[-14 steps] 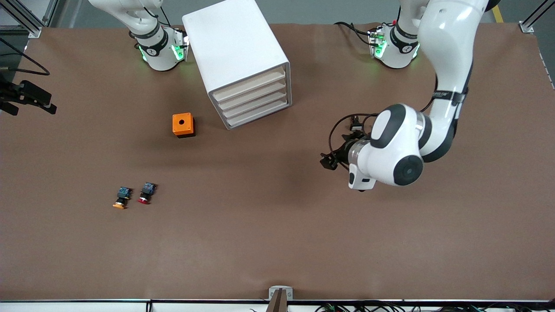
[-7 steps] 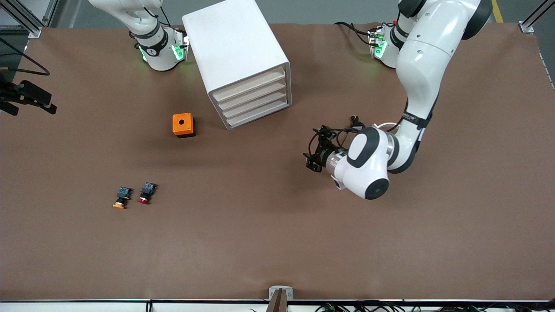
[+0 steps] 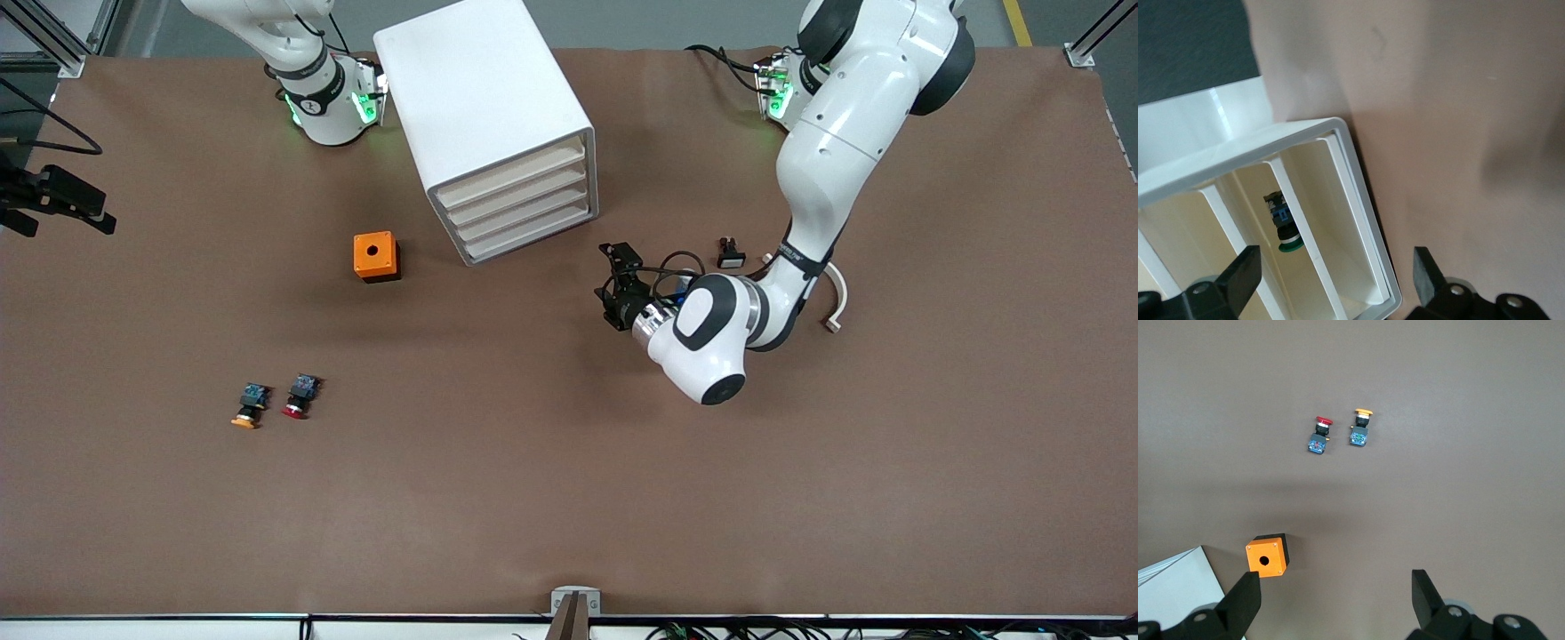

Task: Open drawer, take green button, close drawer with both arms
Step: 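Reach the left gripper to the drawer handle and grasp it, then pull the drawer open with the left gripper while the right gripper approaches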

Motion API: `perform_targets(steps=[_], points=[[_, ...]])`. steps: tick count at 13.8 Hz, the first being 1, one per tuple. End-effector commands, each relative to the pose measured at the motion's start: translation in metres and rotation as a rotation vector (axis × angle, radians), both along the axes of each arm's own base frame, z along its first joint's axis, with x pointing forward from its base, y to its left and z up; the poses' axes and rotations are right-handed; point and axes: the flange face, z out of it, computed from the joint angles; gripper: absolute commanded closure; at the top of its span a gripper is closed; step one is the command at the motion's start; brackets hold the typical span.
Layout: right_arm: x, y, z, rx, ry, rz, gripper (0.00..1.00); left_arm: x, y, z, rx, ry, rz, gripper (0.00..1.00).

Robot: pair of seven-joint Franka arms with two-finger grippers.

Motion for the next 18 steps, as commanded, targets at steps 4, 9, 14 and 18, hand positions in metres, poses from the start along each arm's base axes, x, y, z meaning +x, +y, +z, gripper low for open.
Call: perform_targets(steps=[4,9,14,18], points=[[-0.006,-0.003,0.002,-0.011,-0.006,0.008,0.00,-0.043,-0.038,-0.014,0.047,0.217,-0.024,0.19],[-0.007,-0.003,0.002,-0.010,-0.005,0.008,0.00,-0.065,-0.049,-0.024,0.044,0.307,-0.062,0.50],[-0.007,-0.003,0.002,-0.010,-0.003,0.008,0.00,-0.085,-0.063,-0.037,0.044,0.344,-0.078,0.51],[-0.007,-0.003,0.002,-0.010,-0.002,0.008,0.00,-0.111,-0.075,-0.046,0.063,0.373,-0.123,0.53]])
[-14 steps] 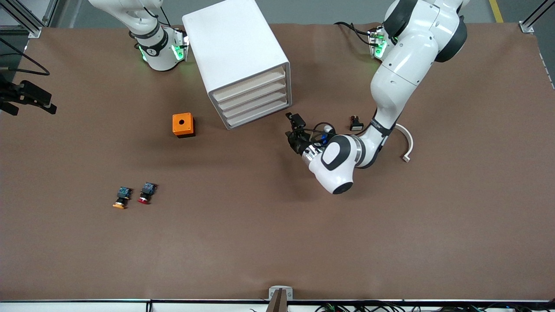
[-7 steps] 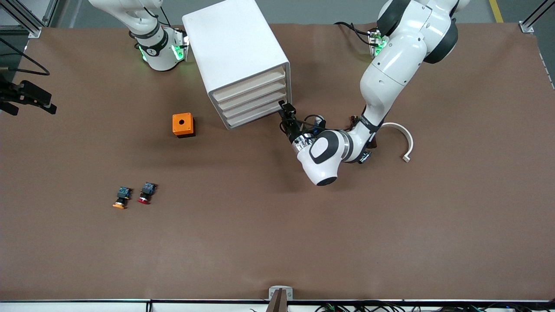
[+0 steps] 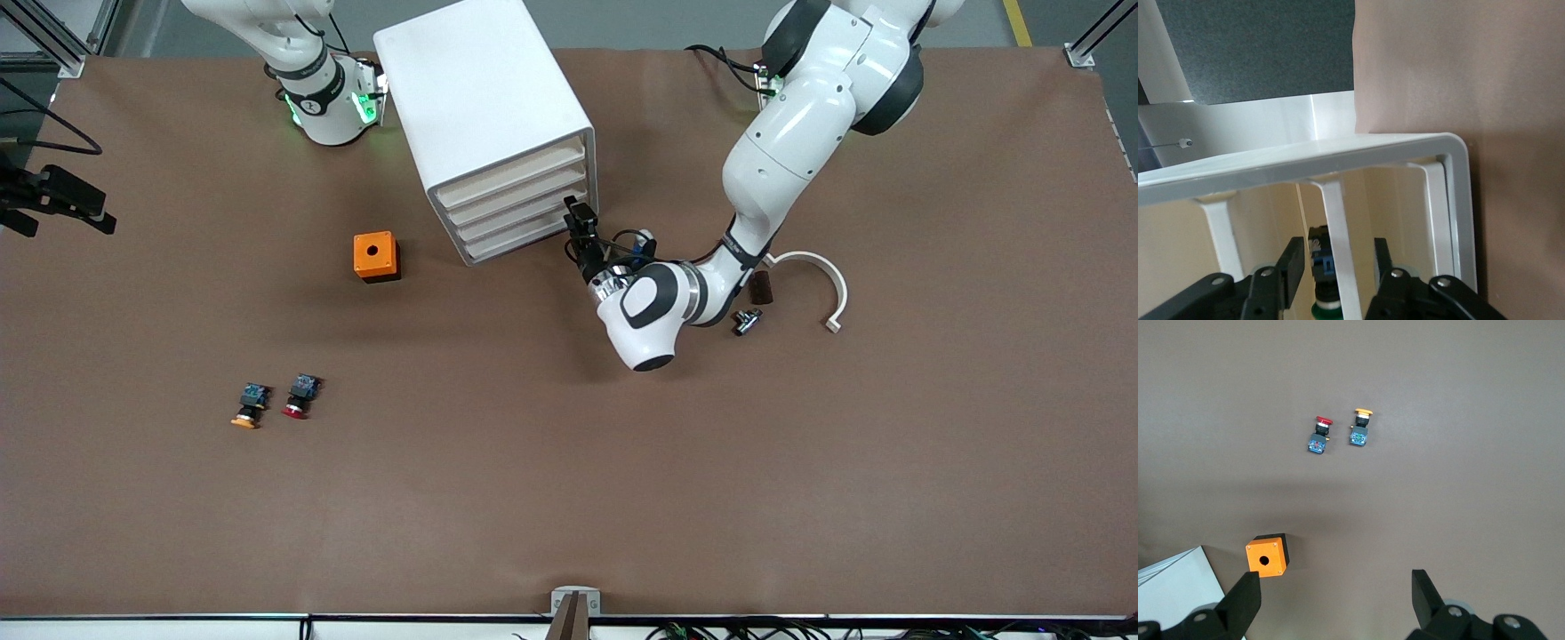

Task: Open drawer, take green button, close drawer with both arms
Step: 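Pull the drawer open with the left gripper while the right gripper approaches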

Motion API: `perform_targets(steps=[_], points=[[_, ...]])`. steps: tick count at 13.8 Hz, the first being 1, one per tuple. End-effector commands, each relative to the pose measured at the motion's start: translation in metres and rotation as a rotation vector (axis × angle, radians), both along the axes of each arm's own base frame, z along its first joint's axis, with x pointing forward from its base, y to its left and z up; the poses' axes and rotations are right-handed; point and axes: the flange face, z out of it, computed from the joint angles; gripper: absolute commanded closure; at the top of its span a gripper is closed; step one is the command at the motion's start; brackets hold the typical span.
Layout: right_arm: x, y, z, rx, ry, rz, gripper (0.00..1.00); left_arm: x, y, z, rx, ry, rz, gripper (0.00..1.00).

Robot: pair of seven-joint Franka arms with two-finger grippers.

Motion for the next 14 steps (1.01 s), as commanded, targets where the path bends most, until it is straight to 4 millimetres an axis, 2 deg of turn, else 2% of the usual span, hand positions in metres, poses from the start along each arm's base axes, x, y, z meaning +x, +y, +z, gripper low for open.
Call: perform_targets(steps=[1,4,8,14], points=[[-0.007,-0.003,0.002,-0.010,-0.002,0.008,0.00,-0.020,-0.014,-0.002,0.005,0.050,-0.031,0.55],[-0.007,-0.003,0.002,-0.010,-0.001,0.008,0.00,-0.033,-0.022,-0.001,0.002,0.064,-0.065,0.68],[-0.007,-0.003,0.001,-0.011,0.001,0.007,0.00,-0.039,-0.025,-0.005,0.007,0.071,-0.074,0.80],[-0.007,-0.008,0.003,-0.012,-0.002,-0.003,0.00,-0.030,-0.020,-0.009,0.042,0.105,-0.023,0.91]])
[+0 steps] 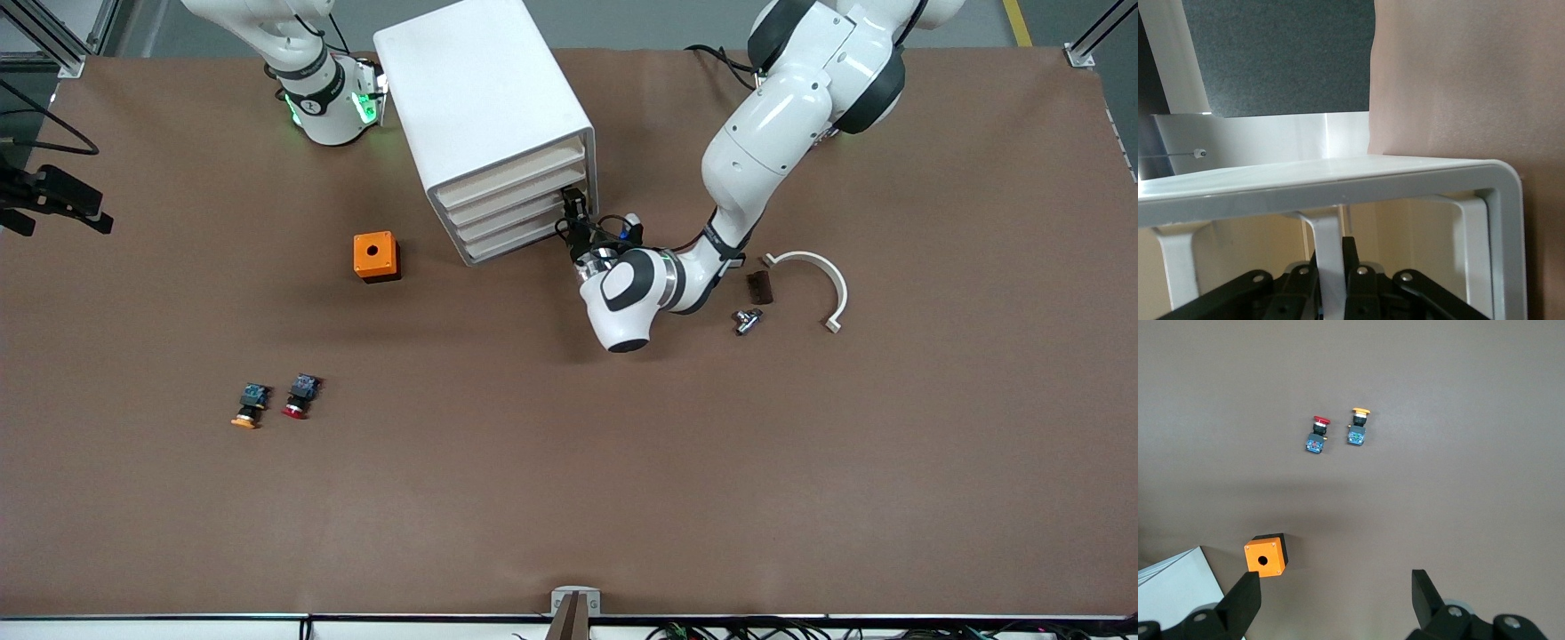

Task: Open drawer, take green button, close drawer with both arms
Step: 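Pull the drawer open with the left gripper while the right gripper approaches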

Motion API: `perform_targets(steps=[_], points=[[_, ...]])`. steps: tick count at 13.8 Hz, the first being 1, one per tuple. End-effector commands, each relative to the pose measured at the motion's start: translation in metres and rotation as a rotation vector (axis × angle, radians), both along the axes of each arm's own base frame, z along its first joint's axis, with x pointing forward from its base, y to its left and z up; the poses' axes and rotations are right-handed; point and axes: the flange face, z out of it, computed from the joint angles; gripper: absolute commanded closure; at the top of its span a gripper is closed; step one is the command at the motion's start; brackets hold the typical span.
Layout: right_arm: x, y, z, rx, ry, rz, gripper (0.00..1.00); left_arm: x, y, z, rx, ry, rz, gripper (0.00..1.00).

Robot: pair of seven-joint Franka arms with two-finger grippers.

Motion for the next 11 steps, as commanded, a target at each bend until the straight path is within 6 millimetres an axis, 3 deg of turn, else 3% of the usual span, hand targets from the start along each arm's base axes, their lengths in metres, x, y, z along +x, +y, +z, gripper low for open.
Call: perform_targets(steps=[1,3,7,10,11], points=[[-0.006,-0.003,0.005,-0.012,-0.006,0.005,0.00,0.006,0.000,0.001,-0.004,0.043,0.039,0.92],[-0.003,-0.001,0.003,-0.009,-0.001,0.001,0.00,0.009,0.002,0.001,-0.005,0.041,0.045,0.92],[0.018,0.002,-0.031,-0.009,0.061,0.016,0.00,0.036,0.021,-0.004,0.007,0.050,0.142,0.91],[0.051,-0.004,-0.080,-0.015,0.135,0.008,0.00,0.057,0.036,-0.007,0.018,0.042,0.208,0.89],[0.057,-0.007,-0.084,-0.017,0.135,0.005,0.00,0.064,0.042,-0.006,0.015,0.043,0.232,0.89]])
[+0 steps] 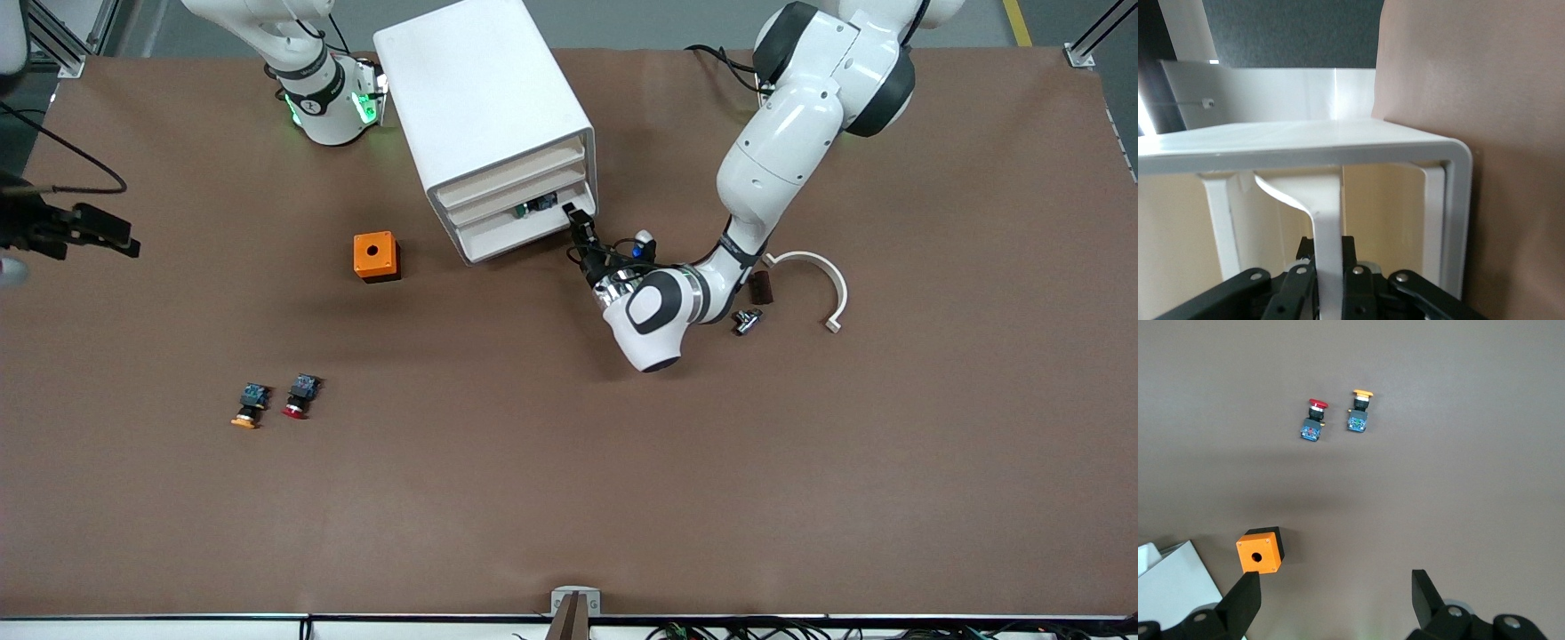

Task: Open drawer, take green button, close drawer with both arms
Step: 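Pull the drawer open with the left gripper while the right gripper approaches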

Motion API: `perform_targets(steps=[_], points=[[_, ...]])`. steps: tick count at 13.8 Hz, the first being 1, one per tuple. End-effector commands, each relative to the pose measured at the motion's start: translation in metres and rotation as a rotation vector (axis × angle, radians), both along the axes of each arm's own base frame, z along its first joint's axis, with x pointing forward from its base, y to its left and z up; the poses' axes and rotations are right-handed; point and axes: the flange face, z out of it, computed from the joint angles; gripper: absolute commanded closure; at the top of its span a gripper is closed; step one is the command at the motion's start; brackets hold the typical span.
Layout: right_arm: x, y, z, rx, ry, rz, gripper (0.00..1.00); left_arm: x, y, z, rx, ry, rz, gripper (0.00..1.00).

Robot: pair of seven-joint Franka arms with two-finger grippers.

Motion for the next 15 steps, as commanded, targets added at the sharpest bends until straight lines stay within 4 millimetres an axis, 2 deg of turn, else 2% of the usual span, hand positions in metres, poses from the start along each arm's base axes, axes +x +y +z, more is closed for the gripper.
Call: perform_targets(steps=[1,3,4,7,11,15], points=[[0.022,-0.008,-0.016,-0.016,0.021,0.001,0.00,0.026,0.014,0.003,-0.010,0.001,0.081,0.88],[0.022,0.002,-0.015,-0.009,0.022,-0.038,0.00,0.040,0.025,0.004,-0.009,-0.011,0.130,0.88],[0.023,0.006,-0.016,-0.010,0.025,-0.110,0.00,0.051,0.032,0.005,-0.007,-0.023,0.158,0.88],[0.020,0.058,-0.015,-0.003,0.050,-0.305,0.00,0.071,0.049,0.007,-0.002,-0.046,0.212,0.88],[0.014,0.148,-0.010,0.018,0.076,-0.531,0.00,0.087,0.063,0.009,0.001,-0.067,0.248,0.87],[-0.008,0.252,-0.017,-0.027,0.075,-0.675,0.00,0.092,0.070,0.009,0.000,-0.069,0.261,0.83]])
